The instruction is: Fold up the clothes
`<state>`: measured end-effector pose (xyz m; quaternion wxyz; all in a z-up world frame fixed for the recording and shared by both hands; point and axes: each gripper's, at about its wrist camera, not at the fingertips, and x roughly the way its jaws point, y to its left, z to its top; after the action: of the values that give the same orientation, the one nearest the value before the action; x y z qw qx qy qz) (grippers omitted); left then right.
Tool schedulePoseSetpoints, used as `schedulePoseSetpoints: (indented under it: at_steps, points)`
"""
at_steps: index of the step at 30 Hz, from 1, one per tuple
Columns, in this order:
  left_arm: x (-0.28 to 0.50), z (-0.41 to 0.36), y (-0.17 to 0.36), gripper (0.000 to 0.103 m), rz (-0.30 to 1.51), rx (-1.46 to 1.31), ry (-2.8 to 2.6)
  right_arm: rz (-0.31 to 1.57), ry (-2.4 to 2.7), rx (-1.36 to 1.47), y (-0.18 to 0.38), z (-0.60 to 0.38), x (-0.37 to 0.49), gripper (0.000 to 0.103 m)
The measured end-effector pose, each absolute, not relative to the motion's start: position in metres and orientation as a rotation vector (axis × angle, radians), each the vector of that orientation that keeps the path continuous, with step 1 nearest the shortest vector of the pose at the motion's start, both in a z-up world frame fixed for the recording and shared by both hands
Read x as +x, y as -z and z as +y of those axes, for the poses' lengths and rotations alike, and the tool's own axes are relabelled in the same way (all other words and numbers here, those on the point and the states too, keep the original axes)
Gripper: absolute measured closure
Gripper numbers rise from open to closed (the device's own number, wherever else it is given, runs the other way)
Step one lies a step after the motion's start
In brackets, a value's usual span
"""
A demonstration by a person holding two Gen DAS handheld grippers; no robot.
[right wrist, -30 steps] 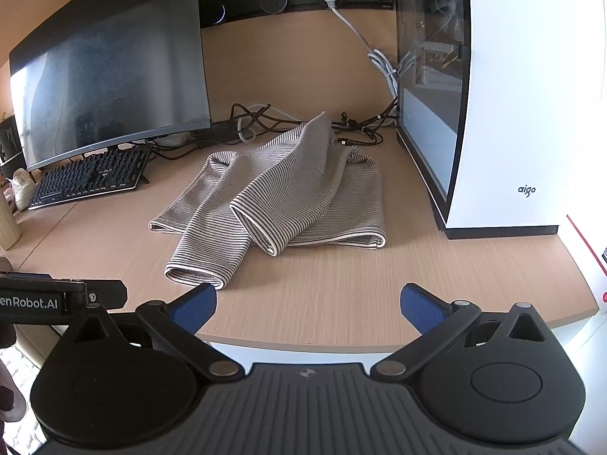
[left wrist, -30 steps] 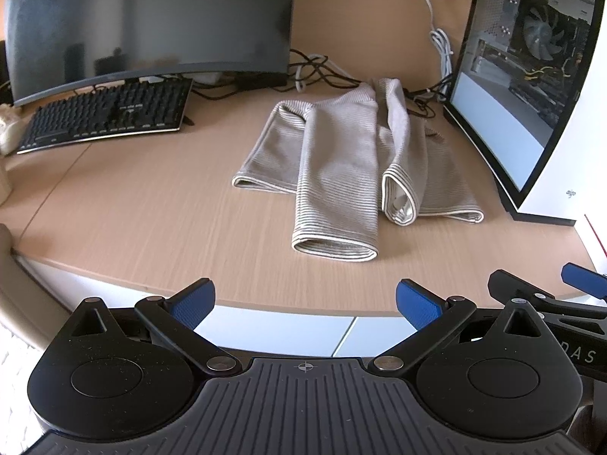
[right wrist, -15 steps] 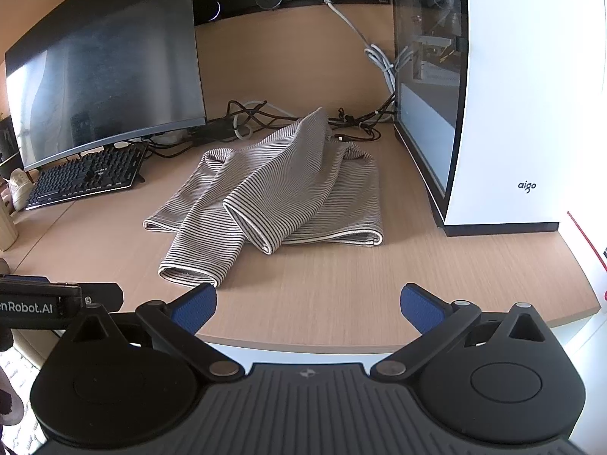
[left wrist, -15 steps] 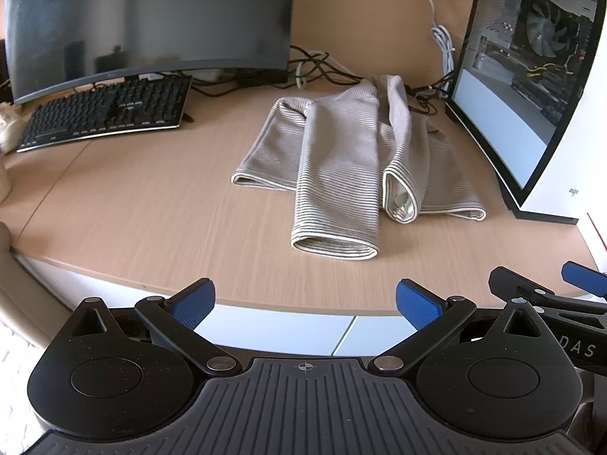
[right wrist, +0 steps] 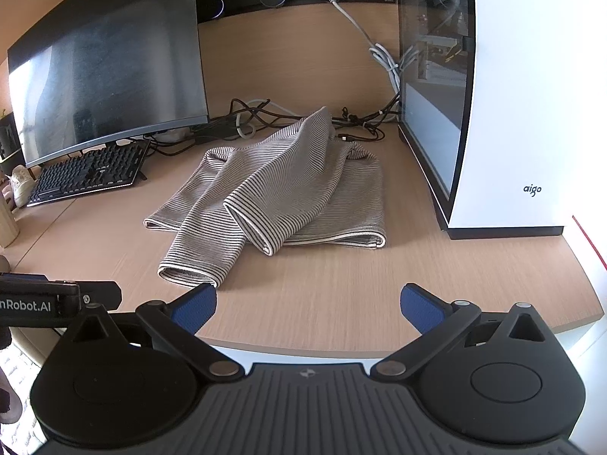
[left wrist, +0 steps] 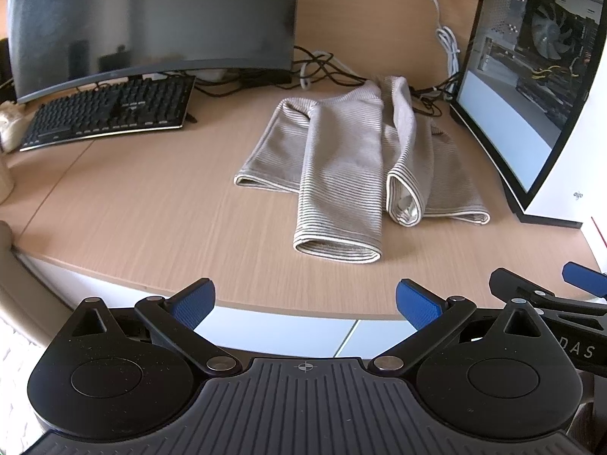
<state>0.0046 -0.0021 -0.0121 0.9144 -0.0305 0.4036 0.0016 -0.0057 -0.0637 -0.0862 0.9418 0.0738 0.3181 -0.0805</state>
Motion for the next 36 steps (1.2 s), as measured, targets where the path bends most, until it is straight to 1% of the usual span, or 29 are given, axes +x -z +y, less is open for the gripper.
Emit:
schedulePoseSetpoints:
  at_steps: [10, 17, 19, 23, 27, 32, 36]
  points:
    - [0.015, -0.005, 0.016, 0.0, 0.849, -0.071, -0.015, 0.665, 0.158, 0.162, 0.09, -0.074, 0.004, 0.0]
    - [0.034, 0.01, 0.029, 0.0, 0.936, -0.189, 0.074, 0.725, 0.162, 0.201, 0.108, -0.097, 0.021, 0.0]
    - [0.047, 0.017, 0.031, 0.0, 0.963, -0.184, 0.094, 0.751, 0.185, 0.248, 0.116, -0.105, 0.034, 0.0]
    - [0.091, 0.033, 0.029, 0.0, 0.967, -0.148, 0.221, 0.757, 0.225, 0.325, 0.122, -0.112, 0.062, 0.0]
    - [0.159, 0.045, 0.034, 0.0, 0.969, -0.198, 0.371, 0.733, 0.299, 0.337, 0.109, -0.109, 0.099, 0.0]
    - [0.251, 0.045, 0.052, 0.0, 0.995, -0.218, 0.475, 0.722, 0.34, 0.379, 0.104, -0.109, 0.147, 0.0]
    - [0.303, 0.039, 0.069, 0.0, 1.028, -0.23, 0.508, 0.754, 0.336, 0.479, 0.119, -0.122, 0.182, 0.0]
